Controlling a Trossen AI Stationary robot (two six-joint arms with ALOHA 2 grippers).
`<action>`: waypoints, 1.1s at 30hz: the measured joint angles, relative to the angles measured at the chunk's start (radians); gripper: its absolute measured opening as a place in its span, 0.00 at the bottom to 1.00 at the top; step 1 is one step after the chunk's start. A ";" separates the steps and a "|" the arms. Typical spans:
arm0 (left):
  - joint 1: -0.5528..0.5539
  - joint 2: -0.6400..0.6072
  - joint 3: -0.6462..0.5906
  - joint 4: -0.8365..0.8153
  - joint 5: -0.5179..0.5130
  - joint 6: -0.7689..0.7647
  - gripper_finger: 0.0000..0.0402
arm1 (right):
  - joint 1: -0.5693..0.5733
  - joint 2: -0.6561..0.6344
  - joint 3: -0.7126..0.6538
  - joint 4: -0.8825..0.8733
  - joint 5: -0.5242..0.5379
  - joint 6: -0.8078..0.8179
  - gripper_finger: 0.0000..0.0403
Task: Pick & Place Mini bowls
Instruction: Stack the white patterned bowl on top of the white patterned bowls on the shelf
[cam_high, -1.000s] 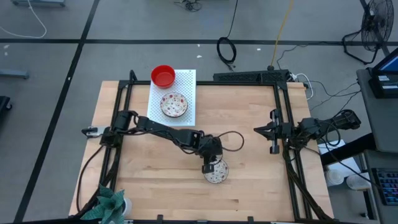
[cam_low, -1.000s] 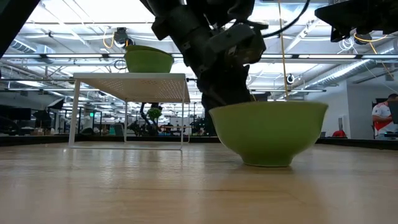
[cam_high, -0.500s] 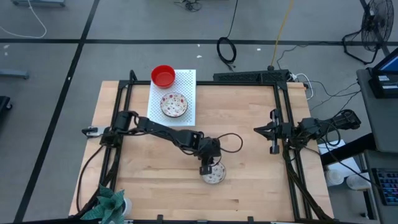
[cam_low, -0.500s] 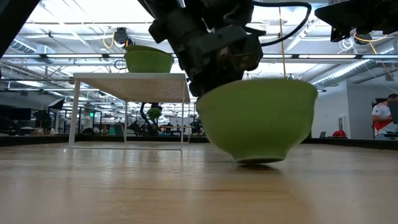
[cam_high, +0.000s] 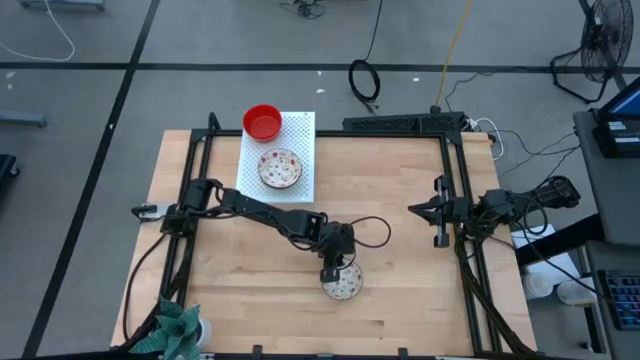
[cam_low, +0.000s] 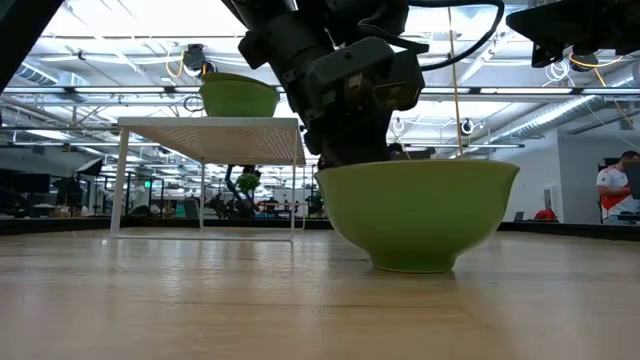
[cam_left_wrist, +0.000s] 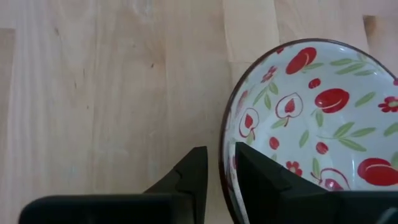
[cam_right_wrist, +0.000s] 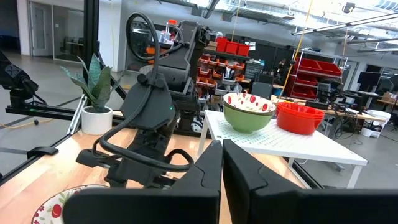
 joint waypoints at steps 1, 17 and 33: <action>0.000 0.000 0.000 0.000 -0.002 0.008 0.20 | 0.000 0.000 0.000 0.000 0.000 0.000 0.00; 0.000 -0.003 0.004 0.017 -0.005 0.039 0.03 | 0.000 0.000 0.000 0.000 0.000 -0.011 0.00; 0.000 -0.002 0.003 0.029 -0.018 0.044 0.03 | 0.000 0.000 0.000 0.000 0.000 -0.005 0.00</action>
